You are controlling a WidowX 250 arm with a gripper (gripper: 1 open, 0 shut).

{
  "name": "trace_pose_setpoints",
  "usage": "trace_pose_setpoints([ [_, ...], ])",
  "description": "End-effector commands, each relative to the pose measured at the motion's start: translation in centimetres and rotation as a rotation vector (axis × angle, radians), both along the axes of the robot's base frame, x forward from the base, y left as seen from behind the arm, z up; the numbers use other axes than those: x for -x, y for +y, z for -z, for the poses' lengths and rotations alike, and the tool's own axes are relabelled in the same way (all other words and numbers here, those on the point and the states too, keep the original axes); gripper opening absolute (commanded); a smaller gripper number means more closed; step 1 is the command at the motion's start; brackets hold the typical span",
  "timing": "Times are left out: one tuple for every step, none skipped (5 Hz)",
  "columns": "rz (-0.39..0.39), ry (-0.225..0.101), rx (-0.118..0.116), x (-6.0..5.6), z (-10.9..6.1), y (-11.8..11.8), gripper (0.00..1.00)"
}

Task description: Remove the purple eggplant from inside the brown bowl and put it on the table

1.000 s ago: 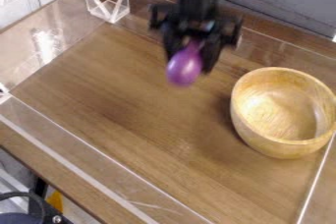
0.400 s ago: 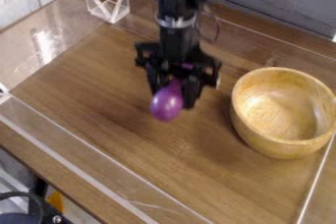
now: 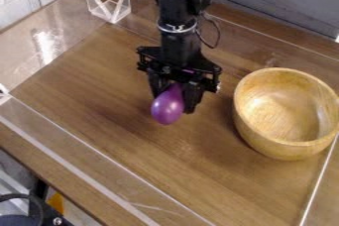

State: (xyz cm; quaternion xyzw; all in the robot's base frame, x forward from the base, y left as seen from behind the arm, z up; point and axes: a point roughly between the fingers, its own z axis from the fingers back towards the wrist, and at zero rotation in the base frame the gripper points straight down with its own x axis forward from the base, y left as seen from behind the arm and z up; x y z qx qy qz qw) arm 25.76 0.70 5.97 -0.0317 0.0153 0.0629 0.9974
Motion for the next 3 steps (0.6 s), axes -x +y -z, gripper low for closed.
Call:
trace_pose_setpoints([
  [-0.004,-0.048,-0.008,-1.42,-0.92,0.56,0.00],
  [-0.002,-0.045,-0.009,-1.87,-0.70,0.82,0.00],
  [-0.002,-0.043,-0.008,-2.25,-0.46,1.08,0.00],
])
